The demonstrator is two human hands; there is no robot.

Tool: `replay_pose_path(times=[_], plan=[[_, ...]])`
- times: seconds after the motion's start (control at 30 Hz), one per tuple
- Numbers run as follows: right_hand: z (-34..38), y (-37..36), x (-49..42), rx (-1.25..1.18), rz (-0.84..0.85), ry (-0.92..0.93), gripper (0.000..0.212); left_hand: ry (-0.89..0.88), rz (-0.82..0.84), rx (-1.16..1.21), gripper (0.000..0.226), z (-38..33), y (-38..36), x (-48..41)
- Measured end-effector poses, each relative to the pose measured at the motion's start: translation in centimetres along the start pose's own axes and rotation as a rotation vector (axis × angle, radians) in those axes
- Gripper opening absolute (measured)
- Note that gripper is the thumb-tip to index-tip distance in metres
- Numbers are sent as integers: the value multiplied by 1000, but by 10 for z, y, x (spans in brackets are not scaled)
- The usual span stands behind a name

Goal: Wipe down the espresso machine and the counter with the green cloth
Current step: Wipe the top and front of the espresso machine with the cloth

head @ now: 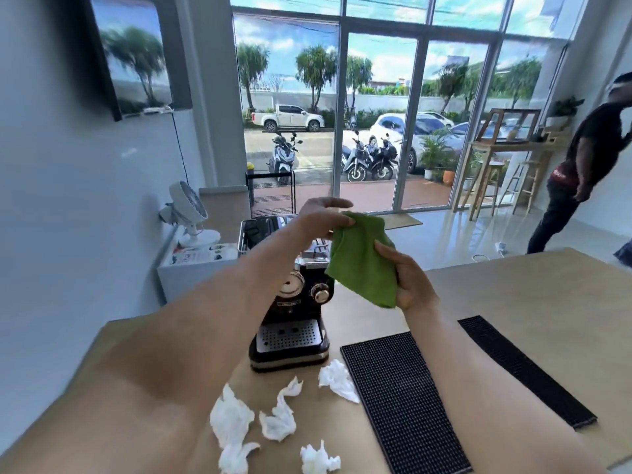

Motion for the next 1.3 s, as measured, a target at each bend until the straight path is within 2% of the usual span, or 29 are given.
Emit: replay_pose_path(times=[0.1,0.23,0.33,0.4,0.47,0.53,0.6,0.7,0.8,0.87,0.9,0.97,1.03,1.3], plan=[[9,-8,-36,103,-63,-15,24,18,-225,-85,36,12,61,-3],[35,-21,-89,115,-143,40,18,223,-635,-167,11,63,151,7],[47,-32,-128,132,-201,116,11,375,-754,-155,5,100,175,21],[41,-38,-155,217,-265,118,18,435,-711,-126,2,121,171,18],[29,-45,-180,334,-289,125,22,490,-642,-109,21,139,163,11],[15,-55,-205,463,-269,148,11,535,-601,-108,50,147,156,6],[0,-71,-226,692,-219,158,18,546,-581,-72,60,155,150,-2],[-36,-87,-251,1093,-90,47,14,585,-535,-41,58,165,140,-7],[-70,-87,-283,1343,63,-49,10,581,-475,-1,49,174,137,-14],[-85,-95,-288,1463,115,-77,17,561,-489,32,38,177,139,-18],[-93,-100,-284,1515,138,-94,26,558,-499,40,40,177,140,-18],[-102,-108,-277,1585,174,-123,48,544,-496,62,42,178,139,-19],[-107,-112,-271,1640,210,-137,59,533,-498,77,43,179,141,-19],[-92,-109,-256,1635,283,-76,37,527,-479,32,39,177,144,-15]])
Point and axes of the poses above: each hand's wrist, its own x-axis away from the middle knuckle, its own y-axis out of the back of the hand, z = x × y, the point moved 7 cm from there along -x, towards the middle knuckle, and after that the axes turned 15 degrees about -x, right-handed, at the moved point
